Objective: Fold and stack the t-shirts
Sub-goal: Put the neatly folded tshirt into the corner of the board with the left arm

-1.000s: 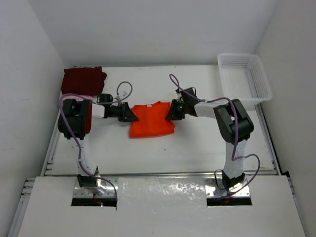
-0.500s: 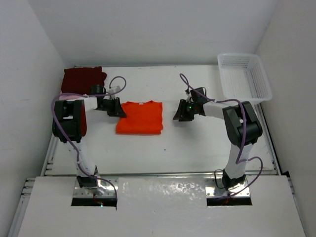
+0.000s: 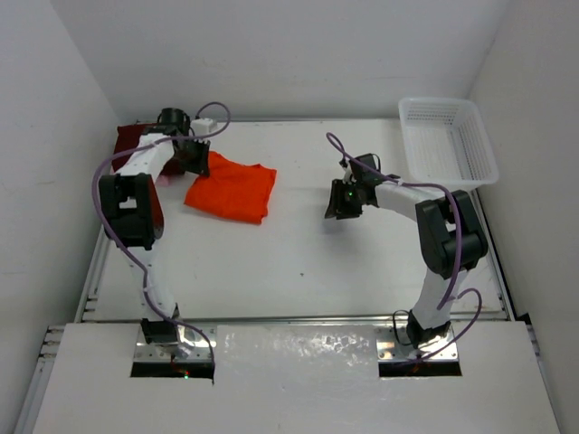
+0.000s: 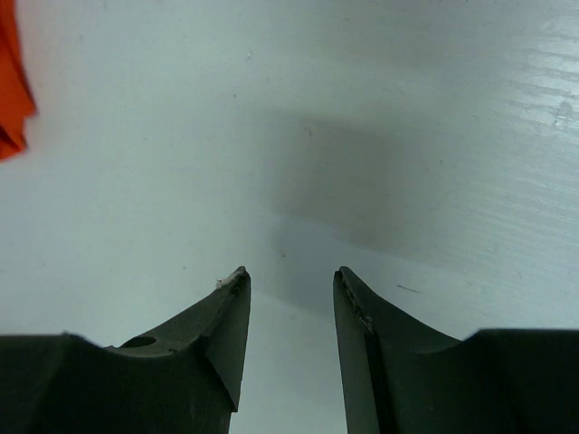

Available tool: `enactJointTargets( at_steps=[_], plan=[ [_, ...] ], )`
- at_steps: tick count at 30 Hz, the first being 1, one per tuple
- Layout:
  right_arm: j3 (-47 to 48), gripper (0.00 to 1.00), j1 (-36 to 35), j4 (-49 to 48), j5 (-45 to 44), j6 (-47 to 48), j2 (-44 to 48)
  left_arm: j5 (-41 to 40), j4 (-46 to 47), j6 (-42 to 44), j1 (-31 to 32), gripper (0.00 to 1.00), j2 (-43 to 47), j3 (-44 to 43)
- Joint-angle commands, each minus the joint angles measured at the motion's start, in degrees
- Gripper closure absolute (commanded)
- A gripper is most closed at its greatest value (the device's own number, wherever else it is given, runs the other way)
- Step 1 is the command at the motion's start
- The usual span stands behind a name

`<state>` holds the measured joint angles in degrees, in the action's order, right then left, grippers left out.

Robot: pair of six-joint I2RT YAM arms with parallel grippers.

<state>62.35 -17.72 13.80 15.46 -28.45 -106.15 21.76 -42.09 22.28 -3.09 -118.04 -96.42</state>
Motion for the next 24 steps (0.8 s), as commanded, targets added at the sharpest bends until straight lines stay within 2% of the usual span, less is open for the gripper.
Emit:
enactJointTargets(
  at_steps=[1,5,12,18,24],
  plan=[
    [2.0,0.6,-0.1,1.0,-1.8,2.0,2.4,-6.7,-5.1,4.2,-0.4,1.0,-2.5,-9.4],
    [1.7,0.6,-0.1,1.8,-2.4,2.3,2.6,-12.8,-7.7,5.3,-0.4,1.0,-7.4,-18.8],
    [1.0,0.6,-0.1,2.9,-3.4,3.2,2.9,-18.7,-10.6,6.2,-0.4,1.0,-11.3,-35.5],
    [0.6,0.61,0.0,4.2,-4.7,3.9,3.6,-24.1,-8.2,9.0,-0.9,1.0,-11.3,-38.6],
    [0.4,0.61,0.0,5.0,-5.1,4.5,3.8,-24.7,-7.0,9.8,-1.9,1.0,-11.4,-41.3]
  ],
)
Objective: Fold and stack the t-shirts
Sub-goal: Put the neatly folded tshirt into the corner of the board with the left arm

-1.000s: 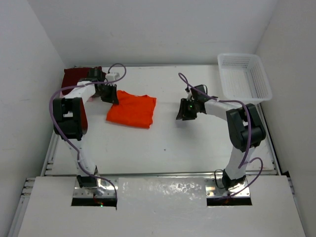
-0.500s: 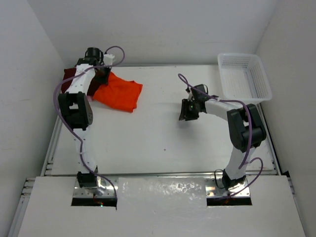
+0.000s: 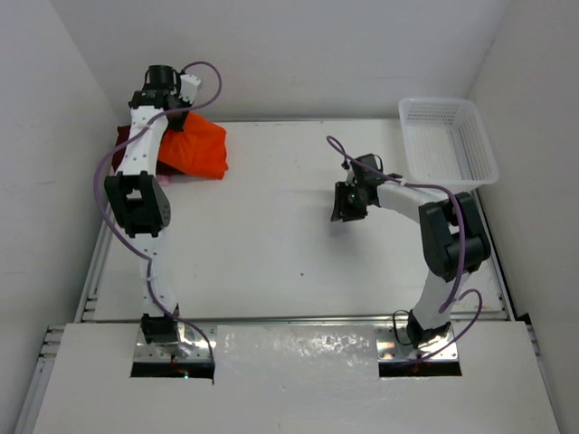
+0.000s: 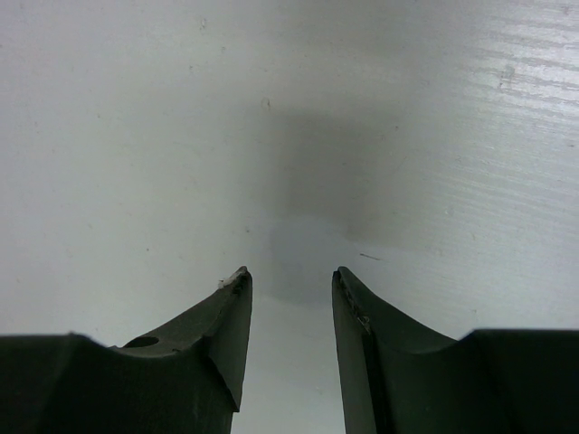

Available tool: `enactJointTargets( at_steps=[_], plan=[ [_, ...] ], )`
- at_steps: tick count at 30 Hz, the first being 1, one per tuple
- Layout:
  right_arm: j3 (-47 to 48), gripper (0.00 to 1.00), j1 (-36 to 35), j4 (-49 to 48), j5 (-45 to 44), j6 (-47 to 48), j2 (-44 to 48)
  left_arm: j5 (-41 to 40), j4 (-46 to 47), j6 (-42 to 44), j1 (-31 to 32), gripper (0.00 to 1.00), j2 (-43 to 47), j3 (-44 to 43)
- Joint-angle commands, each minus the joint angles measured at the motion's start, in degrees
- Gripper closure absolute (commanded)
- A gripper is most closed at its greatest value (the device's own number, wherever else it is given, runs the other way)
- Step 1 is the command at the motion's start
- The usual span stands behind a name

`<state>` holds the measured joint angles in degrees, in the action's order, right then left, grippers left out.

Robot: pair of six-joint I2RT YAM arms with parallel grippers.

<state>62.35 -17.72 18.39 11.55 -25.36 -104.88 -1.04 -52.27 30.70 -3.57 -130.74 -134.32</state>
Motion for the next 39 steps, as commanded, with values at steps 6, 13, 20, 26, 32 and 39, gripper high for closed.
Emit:
enactJointTargets(
  at_steps=[6,13,20,26,32,39],
  plan=[
    [-0.1,0.61,-0.1,1.4,-2.1,1.9,3.4,-2.7,6.0,3.0,-4.2,1.0,0.5,-6.3],
    [-0.2,0.62,0.0,2.1,-2.3,2.1,3.1,-0.6,8.8,5.7,-6.9,1.0,1.2,-6.4],
    [1.5,0.62,0.0,3.2,-2.4,2.5,1.9,0.1,11.9,6.8,-9.7,1.0,0.7,-7.7],
    [2.9,0.62,0.0,4.1,-2.3,2.9,0.4,0.8,14.8,7.5,-12.0,1.0,-0.7,-7.5],
    [4.5,0.63,0.0,5.2,-2.2,3.2,-0.9,0.8,16.4,8.6,-14.0,1.0,-4.3,-6.4],
    [5.2,0.63,-0.1,5.7,-1.5,3.0,-1.6,-2.2,25.0,5.9,-17.3,1.0,-10.3,-6.4]
  ],
)
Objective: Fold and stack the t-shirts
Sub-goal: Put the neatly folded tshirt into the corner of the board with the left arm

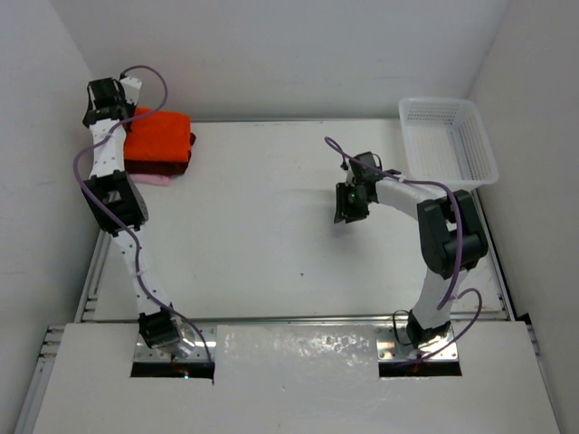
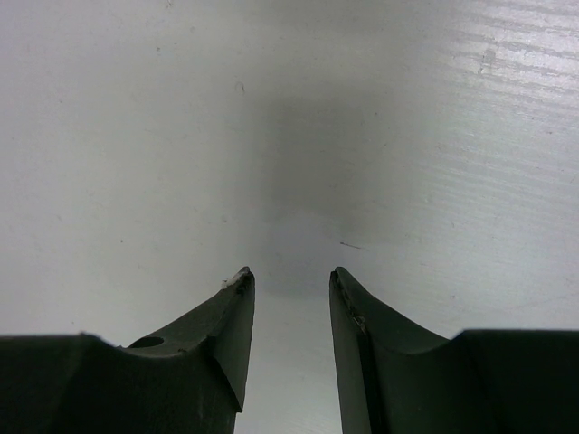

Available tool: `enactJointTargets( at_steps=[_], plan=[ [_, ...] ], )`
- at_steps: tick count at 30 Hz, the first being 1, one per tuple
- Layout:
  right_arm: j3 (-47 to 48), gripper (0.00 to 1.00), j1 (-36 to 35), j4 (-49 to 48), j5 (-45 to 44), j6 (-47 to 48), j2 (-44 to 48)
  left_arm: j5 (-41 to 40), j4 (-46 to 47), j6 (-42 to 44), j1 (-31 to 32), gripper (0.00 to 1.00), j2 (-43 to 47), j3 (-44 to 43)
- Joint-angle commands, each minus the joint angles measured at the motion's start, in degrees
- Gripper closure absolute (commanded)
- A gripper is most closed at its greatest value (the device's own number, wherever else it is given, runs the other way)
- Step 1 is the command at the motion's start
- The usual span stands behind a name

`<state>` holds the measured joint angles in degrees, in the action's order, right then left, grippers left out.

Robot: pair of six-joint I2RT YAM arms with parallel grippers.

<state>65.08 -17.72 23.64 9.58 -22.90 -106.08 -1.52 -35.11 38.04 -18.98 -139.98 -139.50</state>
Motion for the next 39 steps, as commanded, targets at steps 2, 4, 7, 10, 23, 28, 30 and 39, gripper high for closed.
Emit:
enactJointTargets(
  at_steps=[2,4,7,10,23,28,30,39],
  plan=[
    [2.8,0.63,-0.1,0.6,0.4,0.5,-0.6,-3.5,10.7,-2.0,-2.5,0.95,-1.9,-1.1],
    [3.0,0.63,-0.1,0.6,0.4,0.4,-0.5,-5.5,13.1,-2.5,-3.0,0.77,-3.1,-1.1],
    [3.2,0.63,-0.2,0.8,0.4,0.4,-0.4,-9.7,14.7,-2.5,-3.3,0.42,-4.9,-1.7],
    [3.6,0.63,-0.2,1.3,0.4,0.6,-0.2,-12.3,14.0,-2.4,-3.5,0.33,-5.6,-1.4],
    [2.8,0.62,-0.1,1.1,0.4,0.7,3.5,-10.6,9.3,-6.8,-6.2,0.28,0.2,1.2],
    [1.3,0.62,-0.1,-0.1,1.0,0.7,4.6,4.0,10.3,-13.7,-6.9,0.34,0.5,4.0],
    [2.3,0.63,-0.1,1.2,1.3,0.8,4.1,4.2,13.2,-16.3,-6.9,0.39,-0.8,4.3],
    [7.7,0.63,-0.1,5.5,-0.7,0.3,3.9,-5.2,18.2,-16.0,-8.4,0.39,-7.9,2.6]
  ],
)
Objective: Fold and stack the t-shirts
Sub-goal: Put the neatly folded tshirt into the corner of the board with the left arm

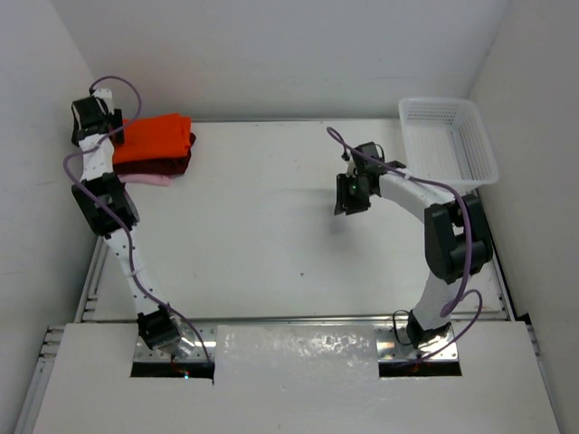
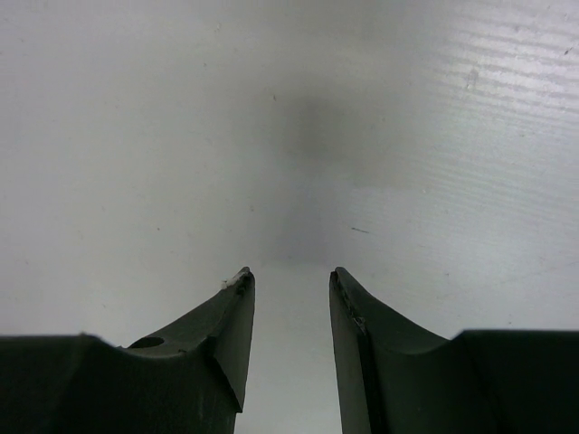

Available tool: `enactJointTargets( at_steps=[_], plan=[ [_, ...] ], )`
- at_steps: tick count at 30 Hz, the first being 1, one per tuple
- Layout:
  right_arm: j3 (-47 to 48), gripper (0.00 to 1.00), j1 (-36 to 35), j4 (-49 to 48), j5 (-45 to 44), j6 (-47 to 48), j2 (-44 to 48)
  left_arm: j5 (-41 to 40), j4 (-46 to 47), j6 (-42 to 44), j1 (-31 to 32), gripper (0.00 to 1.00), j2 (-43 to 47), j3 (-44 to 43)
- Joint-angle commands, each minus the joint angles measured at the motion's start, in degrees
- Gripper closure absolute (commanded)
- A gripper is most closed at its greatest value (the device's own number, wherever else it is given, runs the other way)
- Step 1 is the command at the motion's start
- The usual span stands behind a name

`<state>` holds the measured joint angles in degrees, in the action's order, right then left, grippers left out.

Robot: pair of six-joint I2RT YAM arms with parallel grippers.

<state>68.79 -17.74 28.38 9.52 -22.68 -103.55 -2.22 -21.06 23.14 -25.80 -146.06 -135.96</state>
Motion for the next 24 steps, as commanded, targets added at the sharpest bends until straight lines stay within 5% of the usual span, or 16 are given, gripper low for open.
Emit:
enactJointTargets(
  at_steps=[1,13,24],
  plan=[
    [4.6,0.63,-0.1,0.9,-0.5,-0.3,1.1,-5.9,4.2,-0.8,-1.5,0.39,-1.7,-0.7],
    [5.7,0.63,-0.9,2.0,-0.2,0.3,0.8,-20.2,8.8,8.9,-1.6,0.38,5.8,1.5],
    [5.5,0.63,-1.1,2.6,-0.2,0.2,1.2,-3.7,8.3,5.3,2.8,0.39,17.3,13.2]
  ],
)
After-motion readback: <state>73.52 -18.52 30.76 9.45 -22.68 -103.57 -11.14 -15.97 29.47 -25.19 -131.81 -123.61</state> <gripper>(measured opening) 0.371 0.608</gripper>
